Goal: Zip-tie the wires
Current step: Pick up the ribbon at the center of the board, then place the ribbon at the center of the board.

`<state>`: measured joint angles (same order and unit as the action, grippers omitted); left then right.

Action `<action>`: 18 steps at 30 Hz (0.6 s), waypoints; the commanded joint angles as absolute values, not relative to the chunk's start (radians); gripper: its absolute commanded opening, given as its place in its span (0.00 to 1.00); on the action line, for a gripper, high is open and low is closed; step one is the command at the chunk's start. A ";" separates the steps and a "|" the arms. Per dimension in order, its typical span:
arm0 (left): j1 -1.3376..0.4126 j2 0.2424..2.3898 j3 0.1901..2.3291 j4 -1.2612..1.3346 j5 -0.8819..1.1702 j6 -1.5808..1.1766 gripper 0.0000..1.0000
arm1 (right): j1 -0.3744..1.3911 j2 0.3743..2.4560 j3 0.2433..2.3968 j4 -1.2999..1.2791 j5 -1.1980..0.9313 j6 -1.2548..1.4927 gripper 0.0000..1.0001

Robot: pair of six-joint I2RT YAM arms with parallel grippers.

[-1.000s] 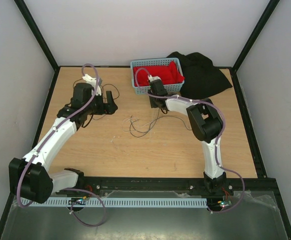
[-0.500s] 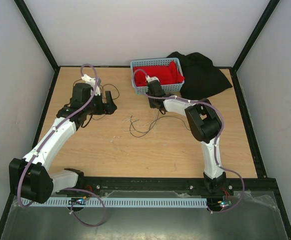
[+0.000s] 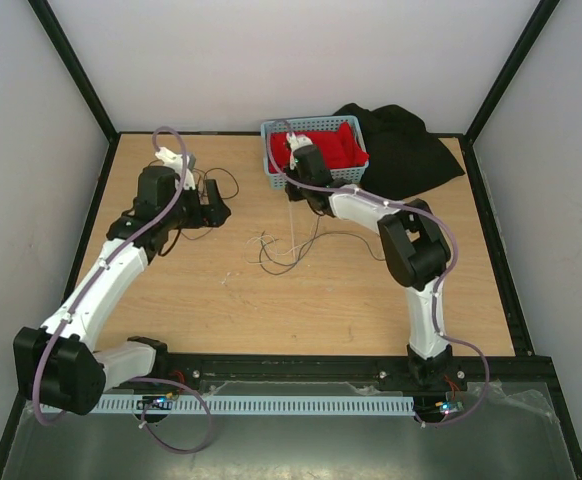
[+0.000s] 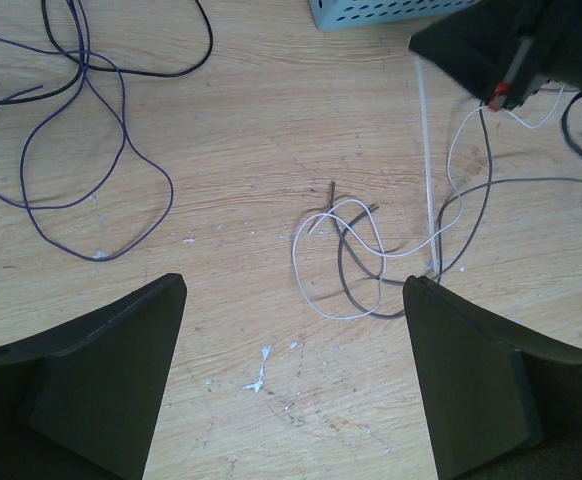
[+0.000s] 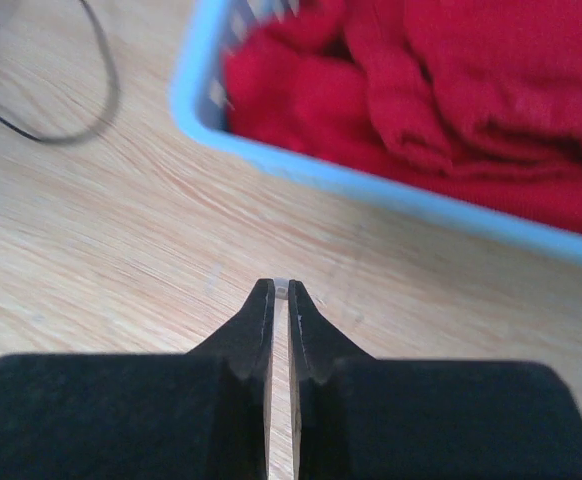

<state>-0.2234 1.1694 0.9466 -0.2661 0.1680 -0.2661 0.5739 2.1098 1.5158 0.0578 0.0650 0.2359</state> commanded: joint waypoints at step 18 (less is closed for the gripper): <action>-0.152 1.120 0.933 -0.235 0.159 -0.318 0.94 | 0.318 1.514 1.376 0.058 0.405 -0.037 0.00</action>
<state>-0.1619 1.1412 0.9318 -0.2581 0.1566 -0.3042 0.4305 1.6081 1.4651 0.2230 0.2756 0.0338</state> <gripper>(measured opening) 0.940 0.142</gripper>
